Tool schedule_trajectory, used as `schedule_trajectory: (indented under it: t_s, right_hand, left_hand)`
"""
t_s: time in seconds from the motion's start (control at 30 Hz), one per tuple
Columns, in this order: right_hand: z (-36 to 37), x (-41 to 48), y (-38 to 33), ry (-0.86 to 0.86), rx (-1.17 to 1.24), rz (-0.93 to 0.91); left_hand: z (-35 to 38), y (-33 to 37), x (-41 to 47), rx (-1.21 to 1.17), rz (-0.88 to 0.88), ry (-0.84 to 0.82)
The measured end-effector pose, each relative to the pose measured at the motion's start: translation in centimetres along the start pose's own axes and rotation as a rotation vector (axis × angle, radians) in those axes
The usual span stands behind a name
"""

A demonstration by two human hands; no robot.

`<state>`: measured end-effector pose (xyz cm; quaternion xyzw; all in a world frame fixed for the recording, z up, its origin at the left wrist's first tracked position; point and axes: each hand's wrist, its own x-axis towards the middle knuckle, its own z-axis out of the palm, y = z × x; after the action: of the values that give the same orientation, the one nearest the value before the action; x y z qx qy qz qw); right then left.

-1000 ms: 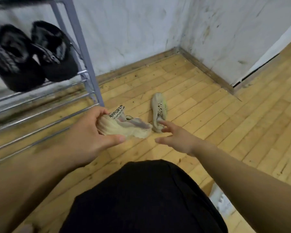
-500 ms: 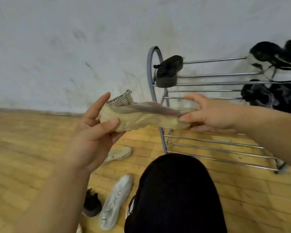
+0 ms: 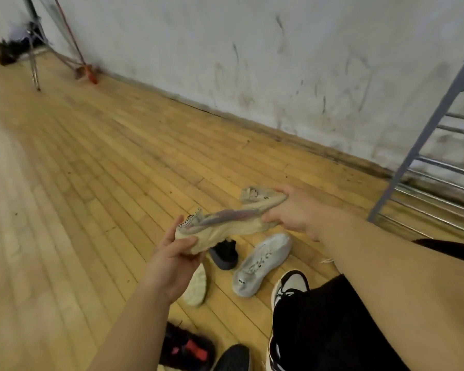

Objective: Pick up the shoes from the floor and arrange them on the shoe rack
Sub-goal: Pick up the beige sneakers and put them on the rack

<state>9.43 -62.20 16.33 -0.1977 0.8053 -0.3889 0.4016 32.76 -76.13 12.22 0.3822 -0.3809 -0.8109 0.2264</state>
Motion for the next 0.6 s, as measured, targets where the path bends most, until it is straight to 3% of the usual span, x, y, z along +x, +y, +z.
schedule_trajectory:
  t_s: [0.23,0.37,0.47,0.6]
  right_hand:
    - [-0.1,2.7,1.3,0.059,0.135,0.075]
    - [1.6,3.8,0.8,0.017,0.346,0.162]
    - [3.4,4.4,0.5,-0.011,0.334,0.149]
    - [5.3,5.5,0.1,0.094,0.256,0.142]
  left_hand:
    - [0.0,-4.0,2.3,0.072,-0.117,-0.068]
    - [-0.7,-5.0,3.6,-0.07,-0.128,-0.051]
    - [-1.2,-5.6,4.1,-0.146,-0.13,-0.063]
    - [-1.2,-6.6,4.7,-0.173,-0.112,-0.07]
